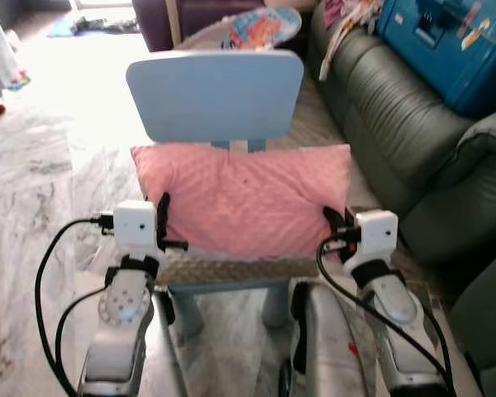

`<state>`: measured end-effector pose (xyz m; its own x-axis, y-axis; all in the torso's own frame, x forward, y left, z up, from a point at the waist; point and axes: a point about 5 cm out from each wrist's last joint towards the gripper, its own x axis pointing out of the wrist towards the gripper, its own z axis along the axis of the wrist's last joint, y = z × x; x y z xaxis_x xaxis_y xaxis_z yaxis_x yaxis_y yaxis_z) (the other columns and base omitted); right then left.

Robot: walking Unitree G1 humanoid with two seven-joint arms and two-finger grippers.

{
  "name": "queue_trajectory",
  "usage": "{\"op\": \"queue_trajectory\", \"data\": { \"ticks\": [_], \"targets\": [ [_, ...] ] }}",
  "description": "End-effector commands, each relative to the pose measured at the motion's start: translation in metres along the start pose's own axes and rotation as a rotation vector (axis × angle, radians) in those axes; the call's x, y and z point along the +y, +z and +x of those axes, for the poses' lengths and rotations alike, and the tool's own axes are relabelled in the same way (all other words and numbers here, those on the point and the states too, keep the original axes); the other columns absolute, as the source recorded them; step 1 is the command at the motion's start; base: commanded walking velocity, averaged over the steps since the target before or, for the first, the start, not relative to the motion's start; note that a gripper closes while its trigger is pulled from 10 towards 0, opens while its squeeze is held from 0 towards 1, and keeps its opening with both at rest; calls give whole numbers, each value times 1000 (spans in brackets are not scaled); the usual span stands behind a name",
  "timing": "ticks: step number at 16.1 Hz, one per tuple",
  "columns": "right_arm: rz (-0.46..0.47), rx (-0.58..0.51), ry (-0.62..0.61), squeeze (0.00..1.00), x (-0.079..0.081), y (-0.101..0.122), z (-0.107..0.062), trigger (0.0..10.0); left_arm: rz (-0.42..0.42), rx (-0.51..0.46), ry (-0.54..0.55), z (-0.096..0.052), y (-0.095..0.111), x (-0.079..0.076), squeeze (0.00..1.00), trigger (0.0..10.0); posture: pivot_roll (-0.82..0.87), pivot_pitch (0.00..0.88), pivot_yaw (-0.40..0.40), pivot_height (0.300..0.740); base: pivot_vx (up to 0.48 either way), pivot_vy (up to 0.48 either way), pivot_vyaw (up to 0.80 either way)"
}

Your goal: Move the pillow to the sofa

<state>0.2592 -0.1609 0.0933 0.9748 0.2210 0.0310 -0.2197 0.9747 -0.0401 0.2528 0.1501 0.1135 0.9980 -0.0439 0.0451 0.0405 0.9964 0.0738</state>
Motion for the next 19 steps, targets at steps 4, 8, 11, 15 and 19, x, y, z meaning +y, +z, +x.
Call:
{"op": "queue_trajectory", "data": {
  "ticks": [4,8,11,15,19],
  "targets": [
    [16,-50,8,0,0,16,12,10000,5,-18,-19,7,5,-4,0,0,14,0,-13,589,0,0,0],
    [19,-49,17,0,1,18,14,10000,0,-10,-23,8,4,-7,0,0,12,0,-15,627,0,0,0],
    [13,-39,14,0,2,17,13,10000,12,66,-27,7,-8,-10,0,9529,7,0,-16,656,0,0,0],
    [-2,-21,12,0,3,14,11,10000,-14,120,-42,7,-17,-13,0,10000,3,0,-19,656,0,0,0],
    [13,-38,13,0,3,17,12,10000,-13,128,-58,8,-17,-16,0,10000,2,0,-18,689,0,0,0]
  ]
}}
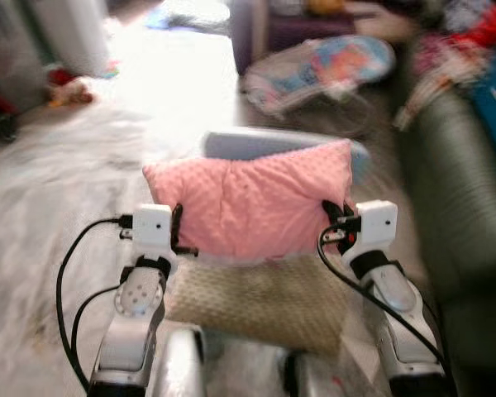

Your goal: Move the pillow to the sofa

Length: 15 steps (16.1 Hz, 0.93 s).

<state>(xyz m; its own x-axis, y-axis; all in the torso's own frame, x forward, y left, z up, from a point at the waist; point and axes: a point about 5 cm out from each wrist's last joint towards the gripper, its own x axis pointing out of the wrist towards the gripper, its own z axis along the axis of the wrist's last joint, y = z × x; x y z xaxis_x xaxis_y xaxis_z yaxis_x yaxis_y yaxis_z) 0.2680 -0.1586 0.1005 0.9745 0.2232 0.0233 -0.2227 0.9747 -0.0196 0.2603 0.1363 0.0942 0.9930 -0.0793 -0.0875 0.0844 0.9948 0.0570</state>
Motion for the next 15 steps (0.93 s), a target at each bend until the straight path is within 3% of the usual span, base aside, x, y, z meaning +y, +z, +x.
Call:
{"op": "queue_trajectory", "data": {
  "ticks": [1,4,10,15],
  "targets": [
    [-7,-41,5,0,2,10,3,10000,-2,15,-11,0,-1,-2,0,10000,3,0,-17,704,0,0,0],
    [-4,-42,4,0,2,10,2,10000,-16,59,3,-1,-6,-1,0,10000,3,0,-18,738,0,0,0],
    [1,-53,5,0,2,13,3,10000,1,66,-91,0,-7,-9,0,10000,-2,0,-19,740,0,0,0],
    [6,-43,21,0,4,12,2,10000,-2,77,-86,0,-9,-10,0,10000,-3,0,-24,740,0,0,0]
  ]
}}
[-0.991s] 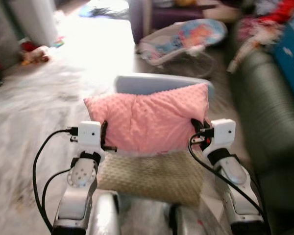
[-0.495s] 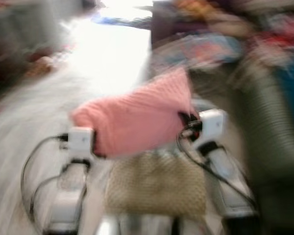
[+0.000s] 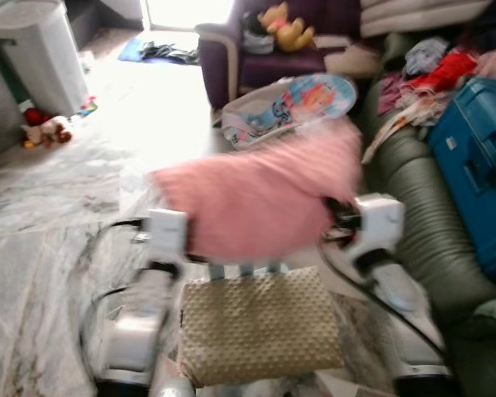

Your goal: Move the pillow to the sofa

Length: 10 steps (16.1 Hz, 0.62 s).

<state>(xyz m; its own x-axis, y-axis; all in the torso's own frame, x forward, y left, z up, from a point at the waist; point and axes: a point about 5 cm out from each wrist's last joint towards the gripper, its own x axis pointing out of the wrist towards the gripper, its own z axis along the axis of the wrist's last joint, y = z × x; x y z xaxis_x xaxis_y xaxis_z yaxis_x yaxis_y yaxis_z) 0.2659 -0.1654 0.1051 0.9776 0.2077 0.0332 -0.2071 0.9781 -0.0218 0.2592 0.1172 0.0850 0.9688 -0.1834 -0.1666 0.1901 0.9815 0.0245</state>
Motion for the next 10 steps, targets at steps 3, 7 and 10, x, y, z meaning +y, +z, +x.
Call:
{"op": "queue_trajectory", "data": {
  "ticks": [3,7,10],
  "targets": [
    [8,-34,38,0,10,8,8,10000,13,-7,24,0,1,9,0,10000,0,0,-31,740,0,0,0],
    [5,-34,41,0,9,9,9,10000,10,-16,30,1,2,8,0,10000,-2,0,-34,740,0,0,0],
    [4,-22,35,0,8,6,6,10000,0,-15,25,-1,0,6,0,10000,-3,0,-33,740,0,0,0]
  ]
}}
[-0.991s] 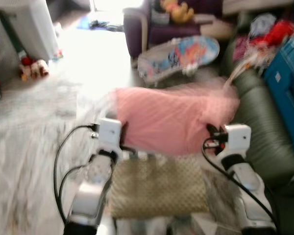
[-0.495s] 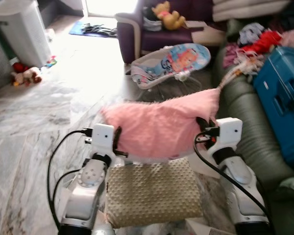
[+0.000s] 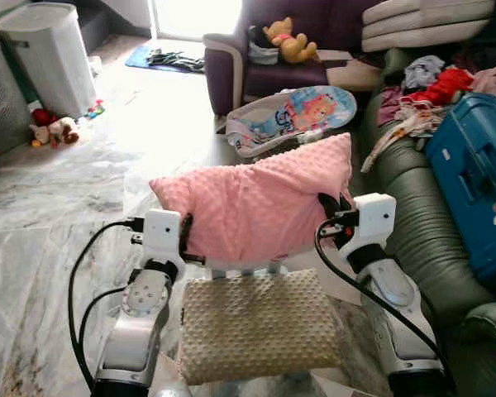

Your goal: Move the pillow to the sofa

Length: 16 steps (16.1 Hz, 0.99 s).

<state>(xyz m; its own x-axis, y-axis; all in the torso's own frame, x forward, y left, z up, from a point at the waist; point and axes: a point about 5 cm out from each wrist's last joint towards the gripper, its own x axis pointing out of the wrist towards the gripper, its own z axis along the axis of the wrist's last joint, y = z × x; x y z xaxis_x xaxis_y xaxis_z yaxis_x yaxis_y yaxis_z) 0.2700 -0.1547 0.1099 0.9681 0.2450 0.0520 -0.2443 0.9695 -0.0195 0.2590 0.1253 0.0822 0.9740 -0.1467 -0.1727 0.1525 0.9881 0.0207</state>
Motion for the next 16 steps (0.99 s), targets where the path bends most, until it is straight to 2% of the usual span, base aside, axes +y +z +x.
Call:
{"op": "queue_trajectory", "data": {
  "ticks": [1,16],
  "targets": [
    [1,-1,-4,0,-1,1,-1,10000,9,-21,-13,0,3,-2,0,10000,-3,0,-33,740,0,0,0],
    [26,26,-40,0,0,-7,-6,10000,8,0,-37,-2,3,0,0,10000,1,0,-10,740,-279,0,0]
  ]
}}
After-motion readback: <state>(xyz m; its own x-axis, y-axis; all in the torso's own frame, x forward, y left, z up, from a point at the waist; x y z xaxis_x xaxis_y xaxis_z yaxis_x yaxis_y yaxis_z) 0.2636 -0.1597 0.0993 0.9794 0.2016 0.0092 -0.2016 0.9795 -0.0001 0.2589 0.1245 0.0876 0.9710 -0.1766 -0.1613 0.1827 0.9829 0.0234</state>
